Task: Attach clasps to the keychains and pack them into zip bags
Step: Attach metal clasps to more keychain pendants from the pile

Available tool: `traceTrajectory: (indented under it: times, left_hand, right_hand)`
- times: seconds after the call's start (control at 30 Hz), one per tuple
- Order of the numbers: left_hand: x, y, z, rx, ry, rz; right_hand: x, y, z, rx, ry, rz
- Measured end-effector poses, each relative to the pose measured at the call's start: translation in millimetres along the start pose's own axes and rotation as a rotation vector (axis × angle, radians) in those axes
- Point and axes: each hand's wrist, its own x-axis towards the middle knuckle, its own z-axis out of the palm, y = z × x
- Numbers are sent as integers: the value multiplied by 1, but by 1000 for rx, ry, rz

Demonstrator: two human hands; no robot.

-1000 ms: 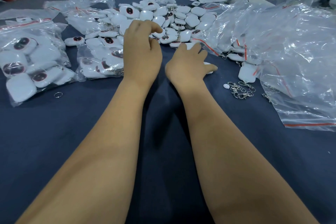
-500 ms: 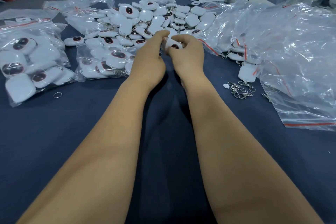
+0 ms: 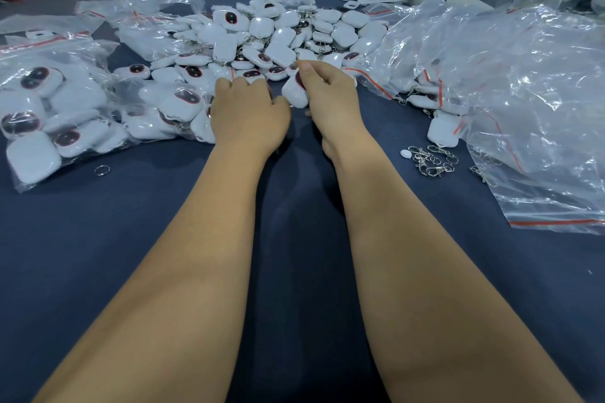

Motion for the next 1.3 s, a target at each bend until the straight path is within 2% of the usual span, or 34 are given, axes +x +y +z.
traceTrajectory:
  times: [0.1, 0.23, 0.4, 0.53, 0.8, 1.3]
  left_hand:
    - [0, 1, -3, -95, 47, -5]
    - [-1, 6, -4, -498, 128, 23]
    - [3, 13, 5, -909, -88, -76]
    - [10, 6, 5, -1090, -164, -210]
    - [11, 4, 1, -1233, -215, -241]
    - [7, 6, 0, -1193, -227, -213]
  right_hand:
    - [1, 1, 0, -7, -13, 27]
    - [2, 3, -3, 31, -20, 56]
    - [1, 3, -4, 88, -109, 53]
    - [0, 2, -4, 53, -157, 35]
    - [0, 3, -3, 33, -184, 21]
    - [0, 2, -5, -20, -220, -6]
